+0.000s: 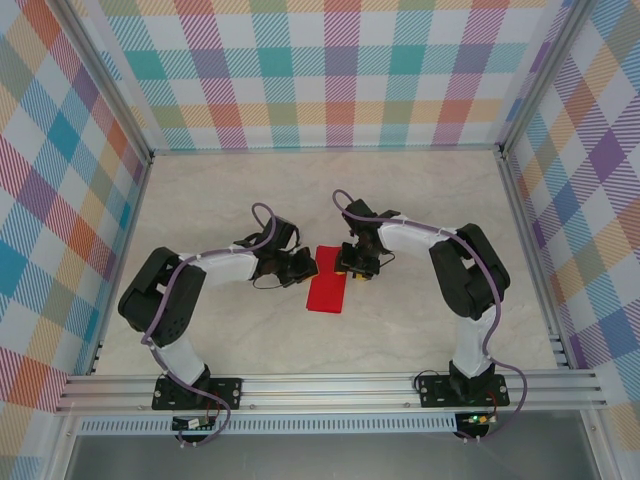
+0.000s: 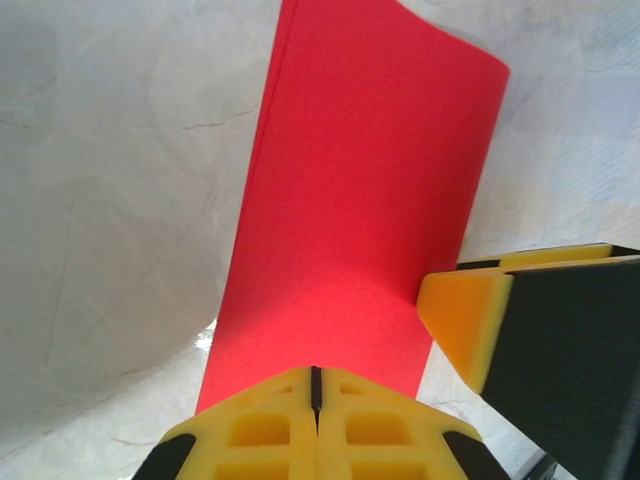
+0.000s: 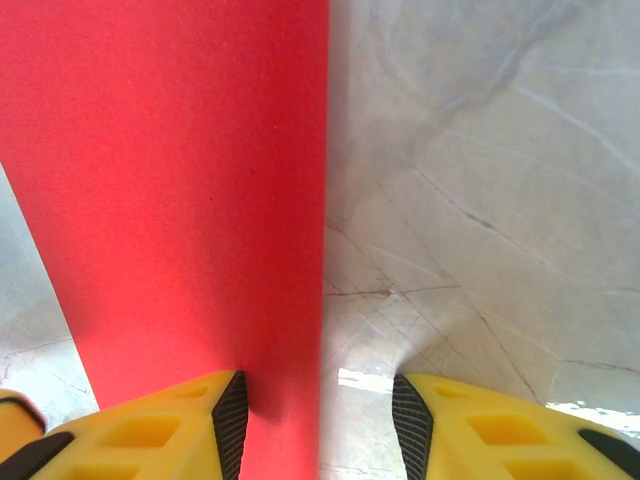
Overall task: Fold a paper plane with a square sheet of paper (pick it up from the middle)
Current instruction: Hold the square sheet of paper at the center of the table.
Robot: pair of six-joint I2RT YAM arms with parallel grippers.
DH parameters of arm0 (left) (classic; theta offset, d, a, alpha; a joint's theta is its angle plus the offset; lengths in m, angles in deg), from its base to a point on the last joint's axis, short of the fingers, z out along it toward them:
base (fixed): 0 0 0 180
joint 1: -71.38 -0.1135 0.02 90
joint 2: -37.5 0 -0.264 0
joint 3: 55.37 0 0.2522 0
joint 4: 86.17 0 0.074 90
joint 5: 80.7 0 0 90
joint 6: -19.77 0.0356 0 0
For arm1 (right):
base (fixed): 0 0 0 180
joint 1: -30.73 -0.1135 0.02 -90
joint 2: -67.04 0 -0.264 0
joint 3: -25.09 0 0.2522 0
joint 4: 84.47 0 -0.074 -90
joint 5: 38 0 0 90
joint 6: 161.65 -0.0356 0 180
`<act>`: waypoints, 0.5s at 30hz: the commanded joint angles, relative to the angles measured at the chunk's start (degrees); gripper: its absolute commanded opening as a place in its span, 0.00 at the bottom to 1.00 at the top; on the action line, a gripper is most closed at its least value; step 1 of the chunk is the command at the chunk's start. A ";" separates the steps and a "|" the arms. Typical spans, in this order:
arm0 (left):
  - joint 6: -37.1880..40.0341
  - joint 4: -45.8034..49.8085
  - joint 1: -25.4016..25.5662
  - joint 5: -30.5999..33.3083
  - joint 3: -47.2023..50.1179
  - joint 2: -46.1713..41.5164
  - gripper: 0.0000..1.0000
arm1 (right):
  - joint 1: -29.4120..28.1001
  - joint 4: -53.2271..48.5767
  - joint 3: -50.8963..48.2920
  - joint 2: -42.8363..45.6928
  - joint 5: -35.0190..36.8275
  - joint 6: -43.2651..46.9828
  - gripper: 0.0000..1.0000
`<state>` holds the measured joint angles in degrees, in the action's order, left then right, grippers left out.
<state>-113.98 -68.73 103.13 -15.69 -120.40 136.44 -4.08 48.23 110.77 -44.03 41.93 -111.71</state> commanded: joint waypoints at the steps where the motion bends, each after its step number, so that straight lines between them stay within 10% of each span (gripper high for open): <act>1: -0.45 -1.11 0.29 -1.43 -1.37 2.08 0.02 | -0.89 1.84 -0.60 -5.09 -1.02 -0.81 0.46; 15: -0.20 -0.97 0.33 -1.20 -1.08 1.70 0.01 | -0.88 1.06 -1.12 -5.76 -1.44 4.60 0.46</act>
<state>-114.18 -69.60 103.13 -16.24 -120.40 138.93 -4.08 47.14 111.62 -44.66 41.98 -110.46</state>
